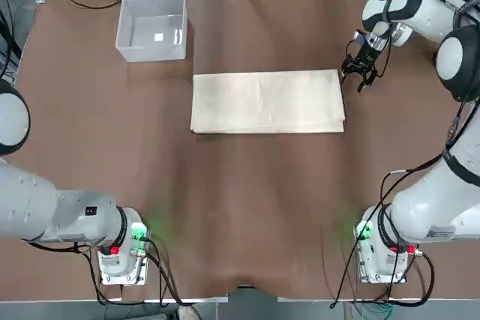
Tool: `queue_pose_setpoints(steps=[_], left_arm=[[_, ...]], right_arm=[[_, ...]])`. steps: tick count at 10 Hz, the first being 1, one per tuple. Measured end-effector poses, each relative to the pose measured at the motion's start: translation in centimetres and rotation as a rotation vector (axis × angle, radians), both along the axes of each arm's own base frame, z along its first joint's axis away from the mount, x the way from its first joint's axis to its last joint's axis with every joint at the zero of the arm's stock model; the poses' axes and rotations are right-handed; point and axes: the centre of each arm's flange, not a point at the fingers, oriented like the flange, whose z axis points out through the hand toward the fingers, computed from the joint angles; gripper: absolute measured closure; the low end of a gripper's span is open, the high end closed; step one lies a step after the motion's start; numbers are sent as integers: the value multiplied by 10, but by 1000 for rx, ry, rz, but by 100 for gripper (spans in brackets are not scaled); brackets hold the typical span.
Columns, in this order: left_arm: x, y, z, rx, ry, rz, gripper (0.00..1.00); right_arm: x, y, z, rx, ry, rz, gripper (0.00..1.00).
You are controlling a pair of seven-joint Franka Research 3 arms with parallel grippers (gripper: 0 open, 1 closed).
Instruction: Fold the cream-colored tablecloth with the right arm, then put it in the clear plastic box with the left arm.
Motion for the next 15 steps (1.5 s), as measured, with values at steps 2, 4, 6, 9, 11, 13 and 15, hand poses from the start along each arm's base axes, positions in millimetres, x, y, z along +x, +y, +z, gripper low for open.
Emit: queue_pose_setpoints(steps=[2, 4, 6, 9, 11, 13, 15], left_arm=[[0, 0, 0, 0, 0, 0, 1], [0, 0, -1, 0, 2, -1, 1], [0, -1, -1, 0, 2, -2, 1], [0, -8, -2, 0, 5, -15, 1], [1, -9, -2, 0, 6, -15, 1], [0, -13, -3, 0, 7, -22, 1], [1, -14, -3, 0, 8, -24, 1]], right_arm=[[1, 19, 0, 12, -30, -7, 3], [-4, 29, -8, 0, -58, -8, 3], [-8, 30, -14, -9, -69, -12, 4], [-13, 40, -20, -17, -99, -8, 7], [-18, 43, -25, -21, -100, -7, 9], [-22, 43, -29, -29, -106, -10, 10], [-24, 47, -30, -29, -110, -4, 11]])
